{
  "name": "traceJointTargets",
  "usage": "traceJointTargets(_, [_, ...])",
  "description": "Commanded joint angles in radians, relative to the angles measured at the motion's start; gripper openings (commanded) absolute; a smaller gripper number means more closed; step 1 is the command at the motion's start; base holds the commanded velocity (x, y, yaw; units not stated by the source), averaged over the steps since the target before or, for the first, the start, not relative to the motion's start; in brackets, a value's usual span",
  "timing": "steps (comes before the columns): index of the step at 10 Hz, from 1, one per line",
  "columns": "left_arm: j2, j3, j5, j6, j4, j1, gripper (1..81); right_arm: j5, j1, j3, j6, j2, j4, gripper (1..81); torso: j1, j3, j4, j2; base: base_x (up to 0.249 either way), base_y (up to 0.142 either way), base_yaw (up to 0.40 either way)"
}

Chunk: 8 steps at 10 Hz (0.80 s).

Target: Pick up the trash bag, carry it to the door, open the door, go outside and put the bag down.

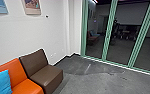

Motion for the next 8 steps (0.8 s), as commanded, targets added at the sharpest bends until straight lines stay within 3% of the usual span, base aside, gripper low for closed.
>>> traceJointTargets(1, [-0.005, 0.0, 0.062, 0.008, 0.0, -0.067, 1.0, -0.058, 0.033, 0.009, -0.002, 0.005, -0.008, 81.1, 0.0, 0.0, 0.0, 0.0, 0.0, 0.0, -0.261])
traceJointTargets(8, [-0.018, 0.0, 0.062, 0.008, 0.033, -0.058, 1.0, -0.067, 0.039, 0.006, -0.002, 0.002, -0.003, 81.1, 0.0, 0.0, 0.0, 0.0, 0.0, 0.0, -0.261])
